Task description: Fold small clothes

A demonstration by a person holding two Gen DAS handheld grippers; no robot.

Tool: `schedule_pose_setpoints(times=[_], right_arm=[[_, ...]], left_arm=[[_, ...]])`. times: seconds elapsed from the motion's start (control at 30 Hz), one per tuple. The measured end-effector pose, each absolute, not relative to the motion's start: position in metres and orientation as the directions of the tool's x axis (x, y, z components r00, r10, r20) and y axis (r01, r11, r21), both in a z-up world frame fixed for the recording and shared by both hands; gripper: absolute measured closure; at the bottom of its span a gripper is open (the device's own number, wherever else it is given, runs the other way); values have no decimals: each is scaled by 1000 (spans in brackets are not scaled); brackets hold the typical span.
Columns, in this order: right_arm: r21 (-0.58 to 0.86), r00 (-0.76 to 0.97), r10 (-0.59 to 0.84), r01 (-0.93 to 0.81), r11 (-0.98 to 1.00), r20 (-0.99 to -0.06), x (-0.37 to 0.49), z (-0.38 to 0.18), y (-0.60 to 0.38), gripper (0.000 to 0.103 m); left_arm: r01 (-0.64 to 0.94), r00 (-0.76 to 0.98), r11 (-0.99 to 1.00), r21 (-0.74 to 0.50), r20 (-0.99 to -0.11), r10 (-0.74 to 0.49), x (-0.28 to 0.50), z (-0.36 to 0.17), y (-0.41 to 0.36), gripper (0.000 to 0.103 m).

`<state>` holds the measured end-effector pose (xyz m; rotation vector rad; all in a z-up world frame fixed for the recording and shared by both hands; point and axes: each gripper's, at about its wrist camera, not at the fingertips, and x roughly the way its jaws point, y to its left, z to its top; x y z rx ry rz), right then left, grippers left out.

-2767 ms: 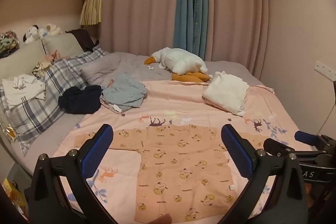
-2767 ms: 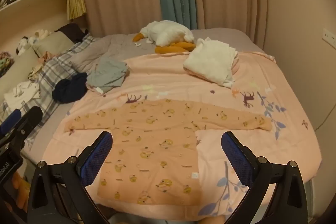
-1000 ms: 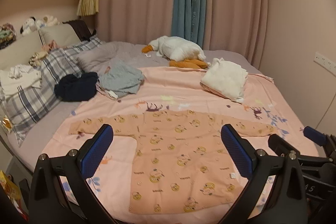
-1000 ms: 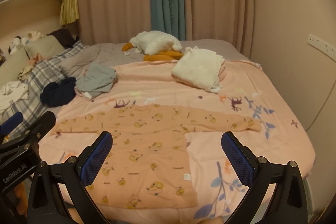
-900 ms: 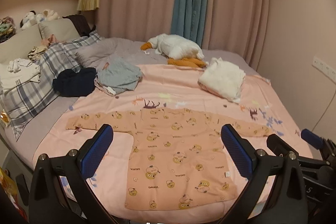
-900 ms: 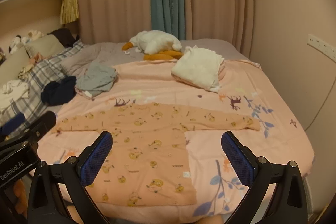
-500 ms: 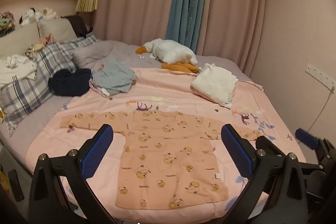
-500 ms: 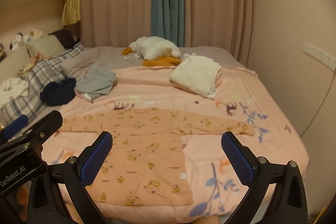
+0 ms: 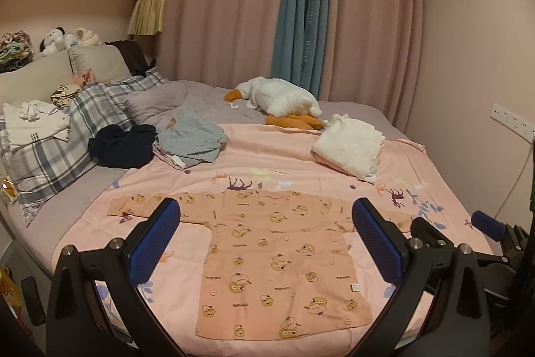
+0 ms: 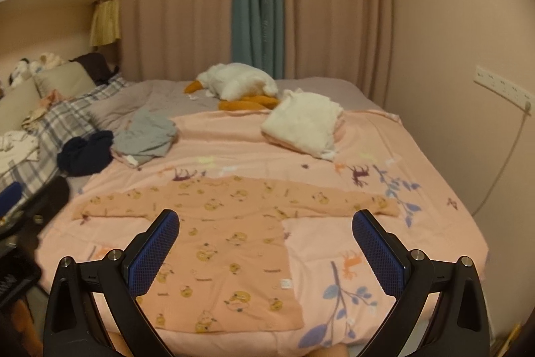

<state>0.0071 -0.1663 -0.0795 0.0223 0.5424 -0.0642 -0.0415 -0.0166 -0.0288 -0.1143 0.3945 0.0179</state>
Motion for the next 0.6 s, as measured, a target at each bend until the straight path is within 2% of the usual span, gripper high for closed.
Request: schedule_pose_setpoints(times=[0.37, 0.6], right_arm=[[15, 869, -70, 88, 996, -490, -1, -73, -173, 0], [33, 875, -82, 111, 993, -478, -2, -70, -179, 0]], left_arm=[[-95, 925, 990, -105, -376, 49, -43, -30, -1, 0], [-81, 928, 991, -107, -372, 35, -46, -31, 6, 0]])
